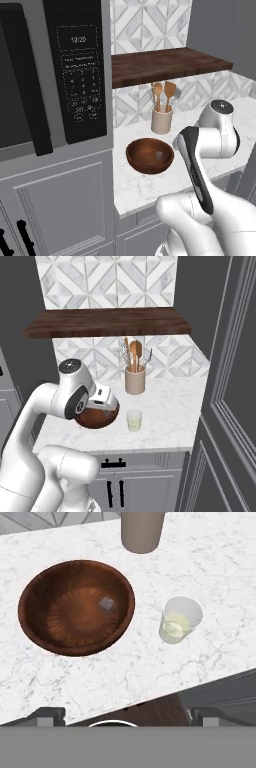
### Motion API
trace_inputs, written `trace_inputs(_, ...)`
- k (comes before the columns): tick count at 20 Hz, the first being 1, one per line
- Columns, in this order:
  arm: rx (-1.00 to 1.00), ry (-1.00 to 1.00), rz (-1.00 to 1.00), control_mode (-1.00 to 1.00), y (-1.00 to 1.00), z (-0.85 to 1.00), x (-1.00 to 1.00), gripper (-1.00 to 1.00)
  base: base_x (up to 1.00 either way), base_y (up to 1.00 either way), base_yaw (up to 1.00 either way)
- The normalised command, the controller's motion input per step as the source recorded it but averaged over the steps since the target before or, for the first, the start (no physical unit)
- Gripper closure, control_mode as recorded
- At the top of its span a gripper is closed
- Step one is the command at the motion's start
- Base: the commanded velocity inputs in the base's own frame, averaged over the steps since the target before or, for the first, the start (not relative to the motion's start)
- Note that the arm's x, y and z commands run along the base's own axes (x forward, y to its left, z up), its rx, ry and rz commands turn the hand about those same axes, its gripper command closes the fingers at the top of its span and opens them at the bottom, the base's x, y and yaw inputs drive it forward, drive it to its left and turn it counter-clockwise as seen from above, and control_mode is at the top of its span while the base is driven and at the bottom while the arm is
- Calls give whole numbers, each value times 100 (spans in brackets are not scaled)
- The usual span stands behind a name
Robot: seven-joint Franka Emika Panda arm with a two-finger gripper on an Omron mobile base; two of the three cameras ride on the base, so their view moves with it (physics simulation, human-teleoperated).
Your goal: Grab a lemon wedge from the fridge and one ice cube from the ice bowl, and put them in the glass of lemonade.
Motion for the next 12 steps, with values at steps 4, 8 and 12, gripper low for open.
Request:
trace_inputs(4,0,0,0,-100,1,0,-5,-100,0,0,0)
trace_inputs(8,0,0,0,100,0,0,0,-100,-100,-11,-14)
trace_inputs(12,0,0,0,100,0,0,0,-100,-100,1,-47)
